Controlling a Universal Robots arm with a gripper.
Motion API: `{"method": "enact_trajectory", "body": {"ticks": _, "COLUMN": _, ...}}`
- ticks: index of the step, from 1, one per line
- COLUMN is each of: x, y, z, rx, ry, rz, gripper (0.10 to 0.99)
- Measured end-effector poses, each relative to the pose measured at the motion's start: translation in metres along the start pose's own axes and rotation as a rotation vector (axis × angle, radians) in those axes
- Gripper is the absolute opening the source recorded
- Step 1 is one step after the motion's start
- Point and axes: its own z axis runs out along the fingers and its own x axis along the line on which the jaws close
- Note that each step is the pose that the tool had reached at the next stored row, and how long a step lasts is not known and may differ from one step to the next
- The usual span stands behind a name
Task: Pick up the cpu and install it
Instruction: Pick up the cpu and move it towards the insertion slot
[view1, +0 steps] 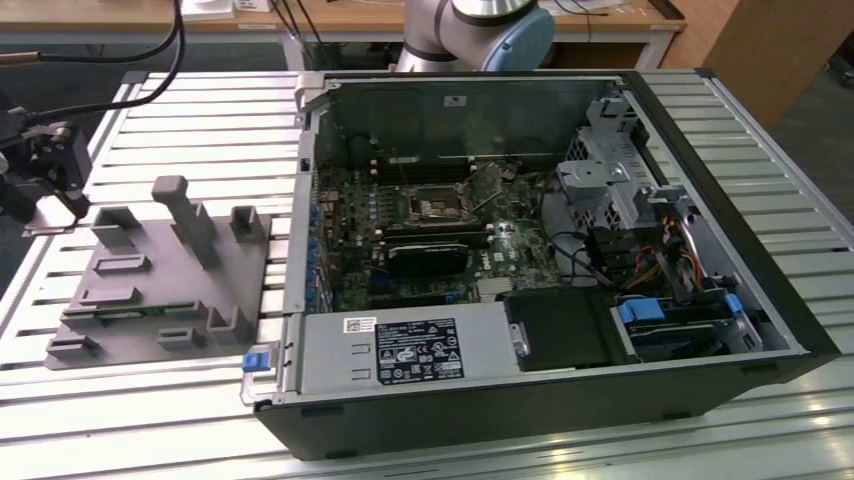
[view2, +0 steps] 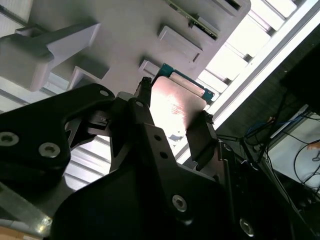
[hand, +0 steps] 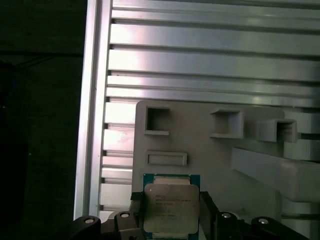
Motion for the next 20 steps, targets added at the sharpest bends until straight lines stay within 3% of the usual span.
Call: {"method": "enact_trajectory", "body": {"ticks": 20, "x": -0.0004, "y": 0.0025, "z": -0.0434, "rx": 0.000, "ry": -0.0001, "rz": 0.000, "gripper": 0.533}}
